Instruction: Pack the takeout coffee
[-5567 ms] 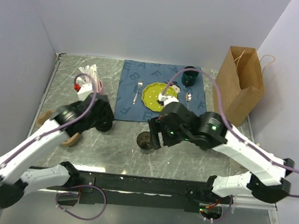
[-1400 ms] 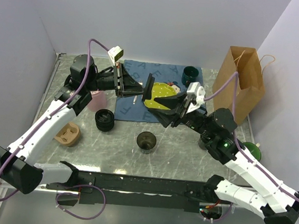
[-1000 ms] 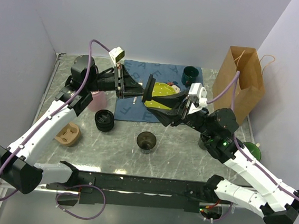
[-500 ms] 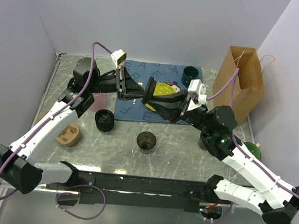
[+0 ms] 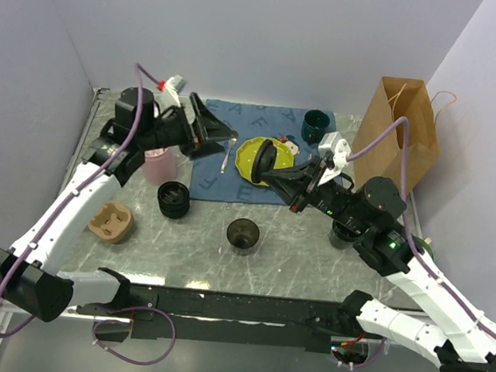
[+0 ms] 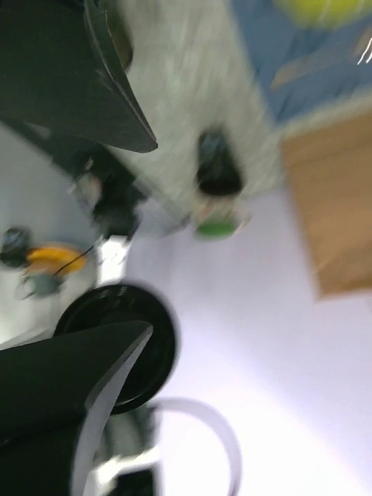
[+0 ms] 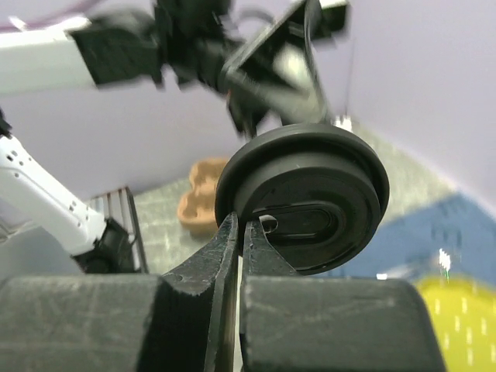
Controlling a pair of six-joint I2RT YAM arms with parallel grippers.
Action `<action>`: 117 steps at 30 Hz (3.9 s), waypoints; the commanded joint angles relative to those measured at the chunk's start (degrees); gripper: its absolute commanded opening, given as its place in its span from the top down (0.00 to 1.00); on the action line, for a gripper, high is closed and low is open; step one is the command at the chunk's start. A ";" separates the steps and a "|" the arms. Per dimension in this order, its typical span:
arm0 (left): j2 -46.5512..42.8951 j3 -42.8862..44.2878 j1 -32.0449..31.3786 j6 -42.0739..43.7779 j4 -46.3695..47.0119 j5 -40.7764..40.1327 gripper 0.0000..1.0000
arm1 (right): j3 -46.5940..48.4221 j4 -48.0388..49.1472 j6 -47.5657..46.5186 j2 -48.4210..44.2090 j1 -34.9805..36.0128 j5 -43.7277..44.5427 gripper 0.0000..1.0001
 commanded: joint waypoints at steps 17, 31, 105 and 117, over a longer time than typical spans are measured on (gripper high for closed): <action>-3.81 -3.57 9.89 14.85 -35.39 -52.06 0.03 | 21.80 -56.86 18.93 27.02 6.86 18.69 1.00; -10.14 -6.04 9.98 9.65 -41.72 -68.06 0.03 | 29.54 -66.37 23.06 40.22 10.82 22.03 1.00; -20.60 -10.17 10.07 14.31 -39.53 -62.88 0.03 | 46.24 -74.72 31.68 59.21 14.87 25.46 0.68; -20.16 -11.05 10.07 15.81 -37.15 -59.71 0.03 | 46.51 -76.30 31.51 59.20 14.87 26.69 0.68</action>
